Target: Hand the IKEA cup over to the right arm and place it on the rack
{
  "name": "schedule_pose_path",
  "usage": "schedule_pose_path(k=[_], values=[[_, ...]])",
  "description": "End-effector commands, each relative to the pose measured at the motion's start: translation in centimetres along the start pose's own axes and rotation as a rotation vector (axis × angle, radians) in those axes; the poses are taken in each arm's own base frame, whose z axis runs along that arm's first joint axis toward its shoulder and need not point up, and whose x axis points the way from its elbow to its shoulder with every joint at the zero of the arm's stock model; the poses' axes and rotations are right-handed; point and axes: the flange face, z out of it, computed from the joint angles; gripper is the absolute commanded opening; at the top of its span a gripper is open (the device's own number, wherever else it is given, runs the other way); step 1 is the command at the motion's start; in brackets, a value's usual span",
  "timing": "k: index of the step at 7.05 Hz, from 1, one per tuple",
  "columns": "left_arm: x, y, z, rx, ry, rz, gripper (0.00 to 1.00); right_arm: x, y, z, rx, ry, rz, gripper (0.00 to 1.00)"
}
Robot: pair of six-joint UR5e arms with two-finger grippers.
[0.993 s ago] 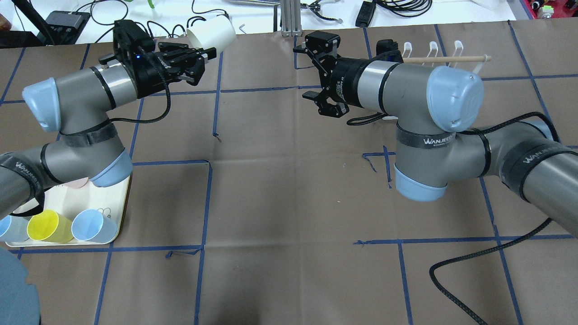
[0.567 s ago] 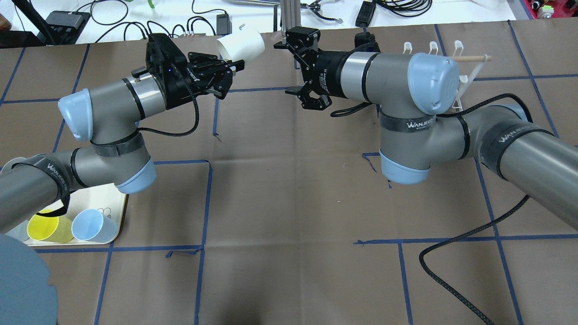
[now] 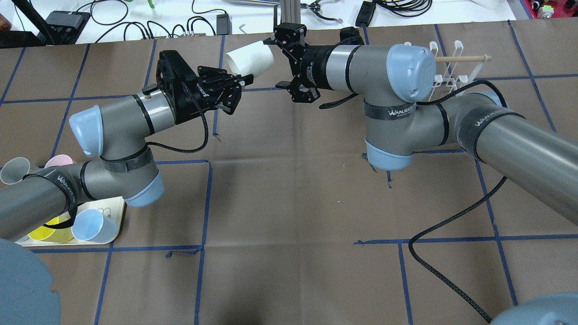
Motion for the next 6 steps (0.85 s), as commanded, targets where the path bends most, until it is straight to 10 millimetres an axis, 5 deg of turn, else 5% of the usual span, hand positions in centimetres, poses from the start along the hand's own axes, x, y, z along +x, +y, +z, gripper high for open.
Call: schedule_pose_path(k=[1,4,6], values=[[0.0,-0.1,0.0,0.001,-0.001,0.002,0.01,-0.2,-0.2,1.2,-0.007,0.003,-0.004,1.0],[-0.1,-0.2,0.0,0.001,-0.006,-0.006,0.01,-0.5,-0.2,1.7,-0.009,0.002,-0.006,1.0],[0.2,-0.3,-0.1,0.002,-0.003,-0.009,0.01,-0.7,0.1,3.9,-0.031,0.009,-0.013,1.0]])
